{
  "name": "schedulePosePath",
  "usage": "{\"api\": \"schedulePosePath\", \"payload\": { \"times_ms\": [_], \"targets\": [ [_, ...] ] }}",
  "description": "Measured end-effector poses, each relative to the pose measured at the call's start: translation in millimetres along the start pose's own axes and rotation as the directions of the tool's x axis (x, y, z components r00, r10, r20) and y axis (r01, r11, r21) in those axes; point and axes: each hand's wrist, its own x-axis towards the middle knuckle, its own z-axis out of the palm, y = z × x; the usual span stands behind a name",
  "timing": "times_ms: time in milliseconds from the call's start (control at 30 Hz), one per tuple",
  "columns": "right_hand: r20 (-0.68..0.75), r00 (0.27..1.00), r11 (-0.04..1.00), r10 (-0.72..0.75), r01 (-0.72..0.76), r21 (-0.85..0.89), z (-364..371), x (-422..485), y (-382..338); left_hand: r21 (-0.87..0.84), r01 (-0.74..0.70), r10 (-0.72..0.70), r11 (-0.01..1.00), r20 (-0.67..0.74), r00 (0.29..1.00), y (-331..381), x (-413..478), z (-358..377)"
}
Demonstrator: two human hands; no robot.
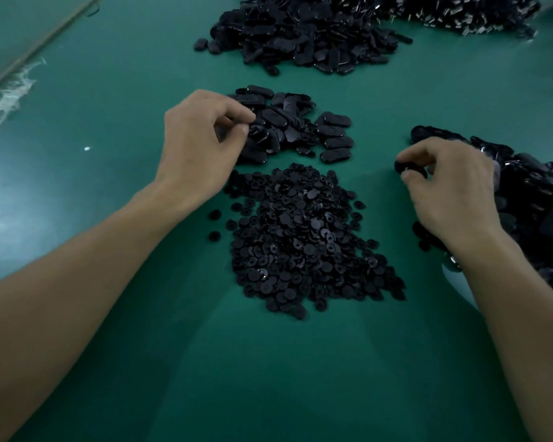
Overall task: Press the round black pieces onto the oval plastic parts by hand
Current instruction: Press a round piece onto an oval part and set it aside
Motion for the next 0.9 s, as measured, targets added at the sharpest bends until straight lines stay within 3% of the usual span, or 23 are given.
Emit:
{"api": "schedulePosePath", "payload": {
  "times_ms": [167,267,333,433,667,900],
  "targets": [
    [-0.029,0.995,0.934,-0.090,0.095,0.344,-3,-3,-11,-0.180,-0.018,0.037,0.983,0.099,0.994,24,-8,3],
    [0.070,0.980,0.738,-0.186,0.093,0.668,-1,-8,-23,-0.293,0.036,0.039,0.955,0.245,0.969,37,-12,7],
    [0.112,0.965,0.640,-0.236,0.067,0.766,1,-12,-29,-0.351,0.090,0.030,0.932,0.324,0.946,42,-15,9],
    [0.137,0.949,0.570,-0.283,0.052,0.820,3,-15,-34,-0.407,0.138,0.027,0.903,0.375,0.927,45,-18,11],
    [0.089,0.955,0.514,-0.283,0.072,0.855,1,-18,-36,-0.454,0.178,0.035,0.873,0.422,0.906,46,-19,10],
    [0.120,0.971,0.709,-0.206,0.063,0.703,3,-19,-36,-0.445,0.168,0.004,0.880,0.359,0.933,43,-20,13]
  ]
}}
